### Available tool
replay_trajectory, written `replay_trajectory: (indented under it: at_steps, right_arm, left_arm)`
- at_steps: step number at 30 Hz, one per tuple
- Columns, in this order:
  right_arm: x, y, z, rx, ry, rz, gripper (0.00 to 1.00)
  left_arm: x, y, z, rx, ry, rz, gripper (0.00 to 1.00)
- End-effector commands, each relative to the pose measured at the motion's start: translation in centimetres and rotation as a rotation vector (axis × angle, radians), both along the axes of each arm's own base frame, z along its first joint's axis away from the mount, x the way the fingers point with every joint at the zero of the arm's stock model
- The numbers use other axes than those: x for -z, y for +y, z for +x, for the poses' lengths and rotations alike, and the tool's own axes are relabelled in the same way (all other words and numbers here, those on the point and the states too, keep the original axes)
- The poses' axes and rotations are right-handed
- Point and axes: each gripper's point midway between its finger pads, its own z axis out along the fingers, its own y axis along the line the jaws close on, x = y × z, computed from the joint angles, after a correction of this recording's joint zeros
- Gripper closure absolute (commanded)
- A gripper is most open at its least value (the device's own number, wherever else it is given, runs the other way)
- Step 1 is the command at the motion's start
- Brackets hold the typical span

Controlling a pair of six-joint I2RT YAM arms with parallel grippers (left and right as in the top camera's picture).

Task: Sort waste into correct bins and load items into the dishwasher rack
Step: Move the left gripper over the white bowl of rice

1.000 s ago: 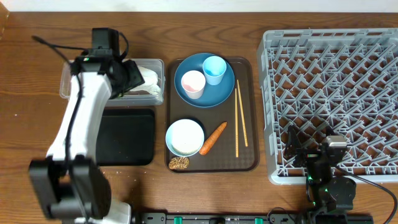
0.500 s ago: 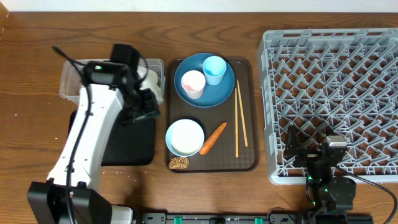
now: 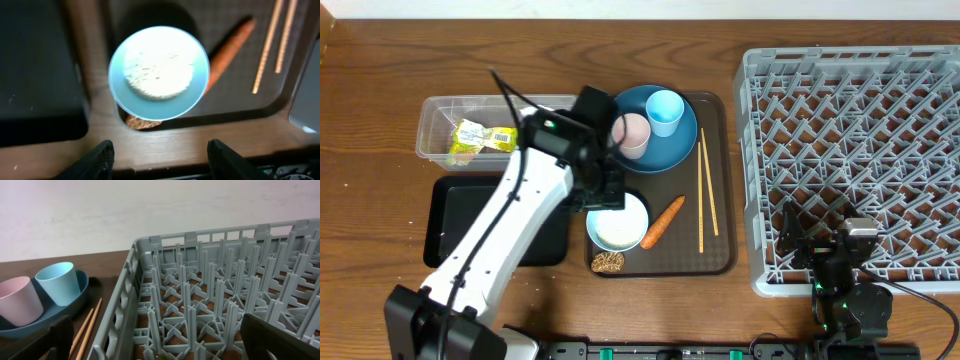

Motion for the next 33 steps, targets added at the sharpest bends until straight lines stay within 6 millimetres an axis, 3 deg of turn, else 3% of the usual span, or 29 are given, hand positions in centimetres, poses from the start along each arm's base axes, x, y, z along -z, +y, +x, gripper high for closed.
replay_trajectory:
  at_steps: [1,4,6,8,16,23,33]
  right_arm:
    - [0.0,-0.1,0.0,0.002,-0.001,-0.007,0.01]
    - [0.1,-0.1,0.0,0.002,0.000,-0.007,0.01]
    - [0.0,-0.1,0.0,0.002,0.000,-0.007,0.01]
    - [0.0,-0.1,0.0,0.002,-0.001,-0.007,0.01]
    - [0.1,-0.1,0.0,0.002,0.000,-0.007,0.01]
    - [0.0,-0.1,0.0,0.002,0.000,-0.007,0.01]
    - [0.0,-0.1,0.0,0.002,-0.001,-0.007,0.01]
  left_arm:
    - [0.2,-0.7,0.1,0.030,-0.010,-0.009,0.27]
    - [0.1,-1.2,0.3,0.041,-0.026,-0.016,0.28]
    - [0.1,-1.3,0.5,0.033,-0.035,-0.021,0.50]
    - [0.1,-1.4,0.5,0.001,-0.029,-0.023,0.53]
    - [1.0,-1.9,0.2,0.001,-0.059,0.088,0.58]
    - [4.1,-3.6,-0.2,0.075,-0.005,0.169,0.58]
    - [8.3,-4.4,0.9,0.082,0.055,0.209,0.58]
